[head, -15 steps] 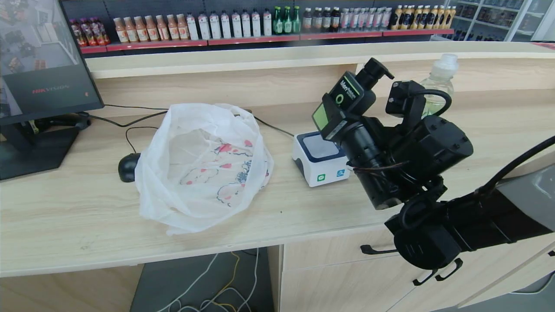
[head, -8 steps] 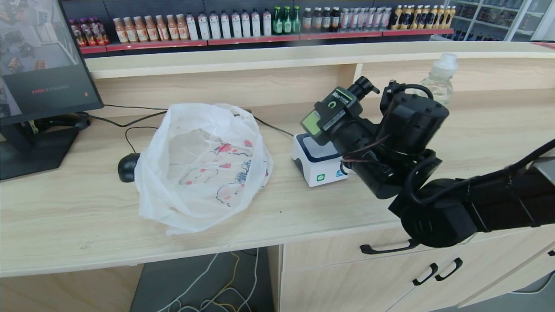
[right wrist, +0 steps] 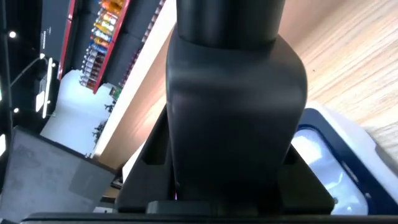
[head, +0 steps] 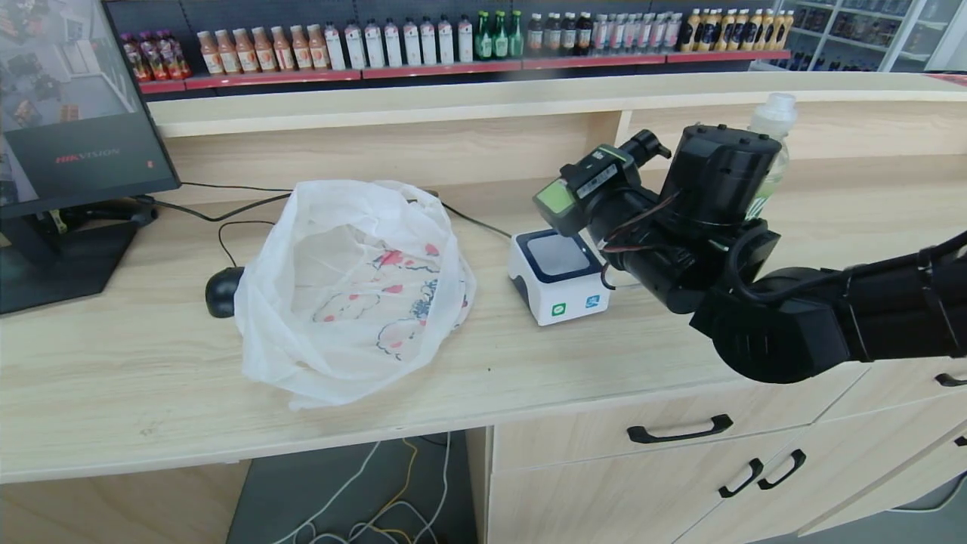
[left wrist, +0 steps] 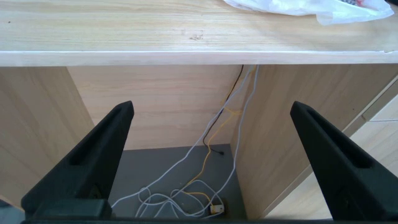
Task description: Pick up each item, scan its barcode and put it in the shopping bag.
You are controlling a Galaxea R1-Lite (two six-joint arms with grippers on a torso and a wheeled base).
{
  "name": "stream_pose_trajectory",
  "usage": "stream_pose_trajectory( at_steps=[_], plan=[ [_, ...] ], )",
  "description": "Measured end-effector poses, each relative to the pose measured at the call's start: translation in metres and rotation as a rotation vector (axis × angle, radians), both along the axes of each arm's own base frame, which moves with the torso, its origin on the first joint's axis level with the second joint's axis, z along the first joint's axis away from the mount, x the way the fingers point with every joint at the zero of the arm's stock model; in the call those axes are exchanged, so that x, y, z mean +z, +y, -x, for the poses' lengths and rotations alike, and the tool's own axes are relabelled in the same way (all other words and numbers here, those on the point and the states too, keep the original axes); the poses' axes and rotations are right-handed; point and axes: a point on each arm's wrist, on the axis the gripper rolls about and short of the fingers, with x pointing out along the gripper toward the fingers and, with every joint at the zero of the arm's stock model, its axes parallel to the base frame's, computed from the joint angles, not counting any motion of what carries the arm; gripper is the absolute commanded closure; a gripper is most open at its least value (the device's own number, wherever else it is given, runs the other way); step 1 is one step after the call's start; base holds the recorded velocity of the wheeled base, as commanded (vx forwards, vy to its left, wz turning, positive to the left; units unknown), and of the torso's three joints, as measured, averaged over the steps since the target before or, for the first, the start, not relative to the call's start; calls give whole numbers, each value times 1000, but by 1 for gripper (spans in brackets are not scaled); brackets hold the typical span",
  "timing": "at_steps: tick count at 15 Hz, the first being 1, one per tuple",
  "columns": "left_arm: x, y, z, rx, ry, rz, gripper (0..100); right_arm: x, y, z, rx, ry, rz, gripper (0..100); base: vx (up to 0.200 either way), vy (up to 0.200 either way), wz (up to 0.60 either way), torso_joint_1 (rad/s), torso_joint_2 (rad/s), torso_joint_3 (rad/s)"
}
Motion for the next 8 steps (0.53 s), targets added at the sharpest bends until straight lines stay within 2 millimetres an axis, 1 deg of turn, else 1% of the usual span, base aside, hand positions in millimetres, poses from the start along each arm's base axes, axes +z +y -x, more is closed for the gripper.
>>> stream_pose_trajectory(
  at_steps=[3, 8],
  plan=[
    [0, 0, 0, 0, 0, 0, 0, -7, 1, -4, -5, 17, 11, 100, 0, 0, 0, 0, 0, 0],
    [0, 0, 0, 0, 0, 0, 0, -14, 6, -3, 6, 33, 24, 100, 0, 0, 0, 0, 0, 0]
  ],
)
